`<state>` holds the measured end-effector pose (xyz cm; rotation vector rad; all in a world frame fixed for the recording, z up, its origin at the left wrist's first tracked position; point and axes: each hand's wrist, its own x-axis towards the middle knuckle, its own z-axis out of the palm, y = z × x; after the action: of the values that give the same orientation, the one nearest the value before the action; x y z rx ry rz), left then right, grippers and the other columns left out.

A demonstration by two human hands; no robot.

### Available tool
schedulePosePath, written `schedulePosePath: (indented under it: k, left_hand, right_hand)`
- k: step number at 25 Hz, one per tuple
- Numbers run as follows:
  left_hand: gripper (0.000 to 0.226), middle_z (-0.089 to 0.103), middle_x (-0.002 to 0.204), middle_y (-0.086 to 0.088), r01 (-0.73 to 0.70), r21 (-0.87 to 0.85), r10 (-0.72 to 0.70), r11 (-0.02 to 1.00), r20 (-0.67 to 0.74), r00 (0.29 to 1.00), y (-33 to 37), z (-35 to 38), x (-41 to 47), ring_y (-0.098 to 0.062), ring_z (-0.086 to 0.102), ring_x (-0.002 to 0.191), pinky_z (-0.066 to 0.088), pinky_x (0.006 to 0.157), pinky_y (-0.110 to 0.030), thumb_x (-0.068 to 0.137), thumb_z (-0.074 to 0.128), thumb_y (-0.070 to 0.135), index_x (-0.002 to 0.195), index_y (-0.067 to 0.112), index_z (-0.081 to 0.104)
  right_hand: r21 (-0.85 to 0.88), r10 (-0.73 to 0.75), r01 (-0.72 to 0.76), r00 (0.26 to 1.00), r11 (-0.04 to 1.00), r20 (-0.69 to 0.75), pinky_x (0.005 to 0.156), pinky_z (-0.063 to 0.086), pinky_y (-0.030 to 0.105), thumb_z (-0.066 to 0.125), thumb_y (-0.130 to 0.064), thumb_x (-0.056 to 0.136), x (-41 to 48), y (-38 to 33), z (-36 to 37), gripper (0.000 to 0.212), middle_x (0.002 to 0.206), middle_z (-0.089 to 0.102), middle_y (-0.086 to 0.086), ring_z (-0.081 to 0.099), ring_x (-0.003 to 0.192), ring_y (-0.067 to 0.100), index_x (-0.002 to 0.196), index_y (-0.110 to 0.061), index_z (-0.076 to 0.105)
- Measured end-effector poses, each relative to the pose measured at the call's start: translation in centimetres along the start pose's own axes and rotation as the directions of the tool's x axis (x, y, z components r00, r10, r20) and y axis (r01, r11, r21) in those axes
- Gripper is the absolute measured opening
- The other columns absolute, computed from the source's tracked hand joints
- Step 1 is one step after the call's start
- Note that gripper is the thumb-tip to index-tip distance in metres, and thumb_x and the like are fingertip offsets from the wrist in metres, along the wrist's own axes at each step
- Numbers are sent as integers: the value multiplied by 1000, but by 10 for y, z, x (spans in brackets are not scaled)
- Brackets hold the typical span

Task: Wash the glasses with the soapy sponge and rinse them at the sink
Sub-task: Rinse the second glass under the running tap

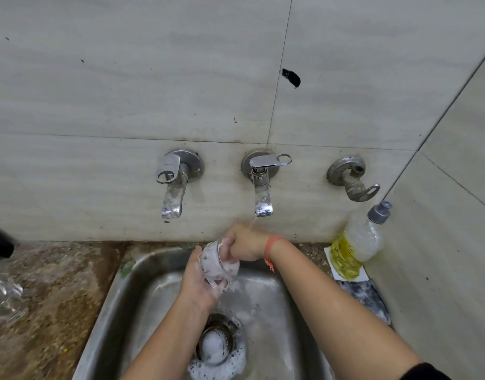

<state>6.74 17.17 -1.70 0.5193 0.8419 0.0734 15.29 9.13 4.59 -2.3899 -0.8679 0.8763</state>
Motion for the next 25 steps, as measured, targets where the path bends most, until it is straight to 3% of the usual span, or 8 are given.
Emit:
schedulePosePath:
  k: [5,6,7,11,15,18,21,25]
  left_hand:
    - [31,69,69,-8,-9,93,8,996,12,1000,-2,2,2,-20,60,55,38,51,-24,93,46,35,85,13,65]
    - [28,67,68,-8,-22,114,19,993,27,999,-2,3,0,-21,57,54,36,51,-23,92,47,30,80,12,66]
    - [28,65,66,-8,-33,139,27,990,42,999,-2,5,-3,-21,54,50,34,49,-22,90,47,26,75,12,66]
    - [37,56,57,-7,-27,166,17,986,65,998,-1,7,-10,-20,42,43,30,43,-18,87,47,22,57,13,66]
    - [40,51,48,-4,-32,182,23,983,54,998,-1,8,-16,-18,41,36,29,39,-16,88,45,18,53,13,62]
    - [36,56,50,-4,-48,163,45,985,22,999,0,6,-16,-19,46,43,32,42,-17,87,47,18,56,14,64]
    - [27,63,60,-5,-63,100,63,993,-3,998,3,1,-15,-19,57,50,40,40,-17,87,50,18,67,13,67]
    - [28,65,54,-4,-78,74,77,994,21,997,3,2,-18,-16,62,41,45,37,-16,91,47,16,70,10,65]
  right_hand:
    - [283,130,-85,981,955,-146,88,51,55,56,4,71,-5,-1,-6,31,98,63,36,51,92,14,96,20,59]
    - [269,130,-90,983,959,-132,87,52,54,56,3,70,-7,0,-6,34,97,64,35,68,93,36,100,20,58]
    - [275,129,-90,984,957,-126,82,57,45,59,3,72,-7,3,-6,31,88,69,30,66,76,21,99,18,61]
    - [441,145,-125,989,889,-13,60,53,16,52,10,87,-12,1,-11,23,71,61,5,59,61,11,108,13,63]
    - [592,88,-146,988,793,125,89,53,32,33,12,93,-23,-6,-17,33,95,64,25,63,95,32,117,20,54]
    - [677,71,-171,982,716,173,93,50,33,26,7,95,-27,-8,-21,37,126,53,34,55,119,36,123,18,48]
    - [748,87,-233,969,622,230,93,48,34,24,1,96,-24,-8,-20,40,131,51,32,50,125,38,127,15,46]
    - [587,145,-262,960,766,239,96,48,35,32,-10,99,-18,-13,-12,39,127,55,31,55,119,38,123,14,51]
